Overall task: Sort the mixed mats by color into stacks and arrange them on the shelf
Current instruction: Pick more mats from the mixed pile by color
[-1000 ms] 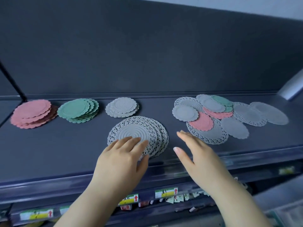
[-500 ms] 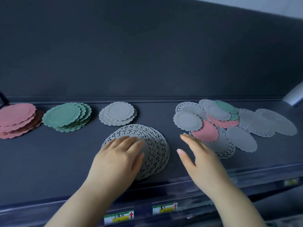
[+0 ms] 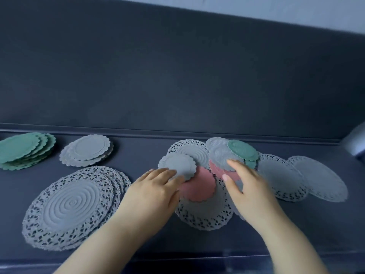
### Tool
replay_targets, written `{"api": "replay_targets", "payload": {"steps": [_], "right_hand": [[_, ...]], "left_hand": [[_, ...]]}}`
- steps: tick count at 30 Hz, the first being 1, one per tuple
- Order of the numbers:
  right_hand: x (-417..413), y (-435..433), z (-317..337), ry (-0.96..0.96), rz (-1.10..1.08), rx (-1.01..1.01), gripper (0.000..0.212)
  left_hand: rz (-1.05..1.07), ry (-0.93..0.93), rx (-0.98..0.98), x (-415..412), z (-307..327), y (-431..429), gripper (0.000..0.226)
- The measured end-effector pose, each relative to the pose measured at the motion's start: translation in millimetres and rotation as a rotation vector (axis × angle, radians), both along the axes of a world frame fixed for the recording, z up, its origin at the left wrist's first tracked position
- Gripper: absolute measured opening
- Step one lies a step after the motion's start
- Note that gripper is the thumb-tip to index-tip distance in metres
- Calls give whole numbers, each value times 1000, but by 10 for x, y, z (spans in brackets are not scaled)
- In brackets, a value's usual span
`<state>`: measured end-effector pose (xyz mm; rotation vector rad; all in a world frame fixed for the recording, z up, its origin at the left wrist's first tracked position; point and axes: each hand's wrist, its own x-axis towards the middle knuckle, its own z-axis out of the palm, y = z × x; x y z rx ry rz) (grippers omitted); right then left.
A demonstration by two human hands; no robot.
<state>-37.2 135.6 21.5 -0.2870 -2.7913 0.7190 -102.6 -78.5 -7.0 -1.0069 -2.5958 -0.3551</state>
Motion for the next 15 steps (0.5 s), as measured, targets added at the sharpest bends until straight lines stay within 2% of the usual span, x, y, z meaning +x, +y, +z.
{"api": "replay_targets", "payload": {"steps": [4,10,15], "right_hand": [[-84,464,12,12,54,6,46],[-362,1024,-19,-74,106,88,45],[-655,1238,-164,-194,147,113,46]], "left_hand": [[120,-24,-42,-33,-39,437,40],[224,-24,-51,29,-189,751,45],[229,-36,-55,141,-189,957,28]]}}
